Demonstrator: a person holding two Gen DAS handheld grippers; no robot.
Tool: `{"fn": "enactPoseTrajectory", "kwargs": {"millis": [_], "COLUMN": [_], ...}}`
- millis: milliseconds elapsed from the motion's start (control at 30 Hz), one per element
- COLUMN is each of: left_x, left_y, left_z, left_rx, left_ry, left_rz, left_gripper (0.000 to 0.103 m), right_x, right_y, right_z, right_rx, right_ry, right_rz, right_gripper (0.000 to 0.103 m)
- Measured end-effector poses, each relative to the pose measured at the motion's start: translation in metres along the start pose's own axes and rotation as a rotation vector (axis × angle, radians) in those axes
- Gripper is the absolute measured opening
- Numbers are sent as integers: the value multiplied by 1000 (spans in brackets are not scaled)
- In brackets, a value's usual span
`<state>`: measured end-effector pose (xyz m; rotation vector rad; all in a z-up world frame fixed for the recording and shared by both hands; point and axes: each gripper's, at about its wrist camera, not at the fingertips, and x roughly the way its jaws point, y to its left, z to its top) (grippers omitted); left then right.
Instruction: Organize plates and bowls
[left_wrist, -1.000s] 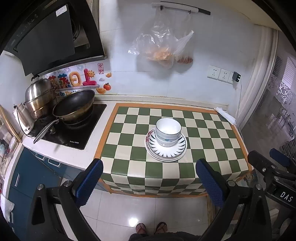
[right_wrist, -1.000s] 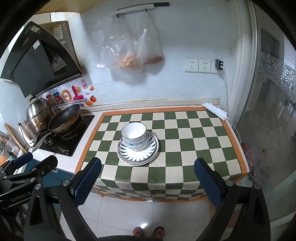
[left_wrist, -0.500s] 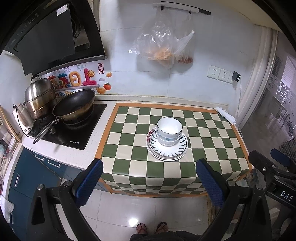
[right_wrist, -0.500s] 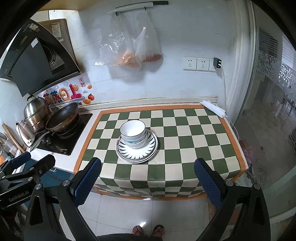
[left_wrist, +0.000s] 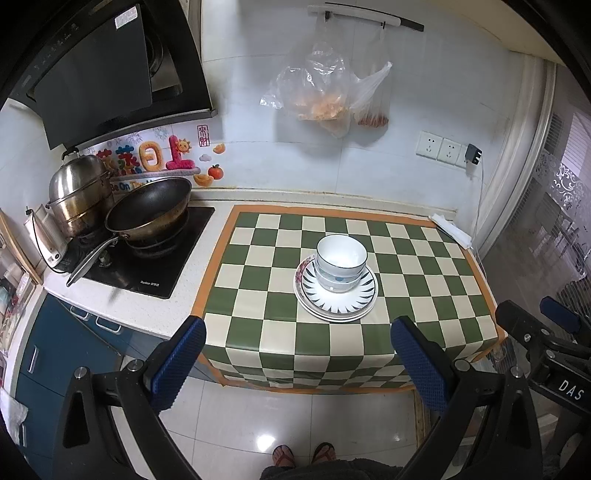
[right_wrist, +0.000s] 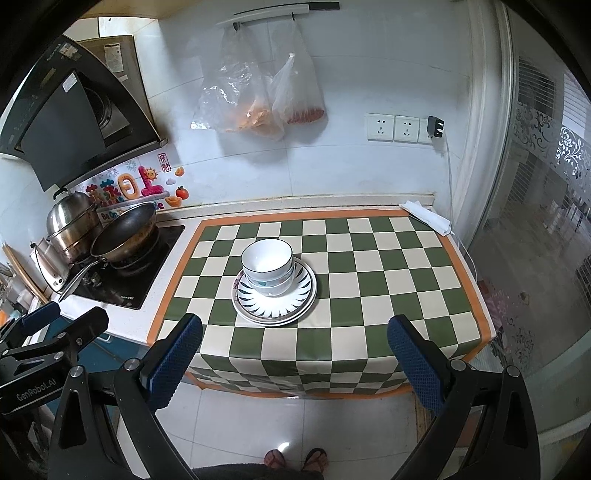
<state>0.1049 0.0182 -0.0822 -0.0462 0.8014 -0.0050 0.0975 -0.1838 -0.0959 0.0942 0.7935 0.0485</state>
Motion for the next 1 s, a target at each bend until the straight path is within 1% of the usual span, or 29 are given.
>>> {"fn": "enactPoseTrajectory", "kwargs": {"millis": [667, 833, 1000], "left_x": [6, 14, 18], "left_y": [3, 8, 10], "left_z": [3, 12, 17], "left_rx": [9, 26, 32], "left_ry": [3, 2, 5], "left_rz": [3, -3, -12], "left_gripper": [102, 102, 102], "right_x": [16, 24, 23], "right_y": [7, 7, 7], "right_z": [7, 11, 11], "right_rx": [-7, -3, -5], "right_ry": [10, 11, 10], "right_rz": [1, -2, -4], "right_gripper": [102, 102, 102]}}
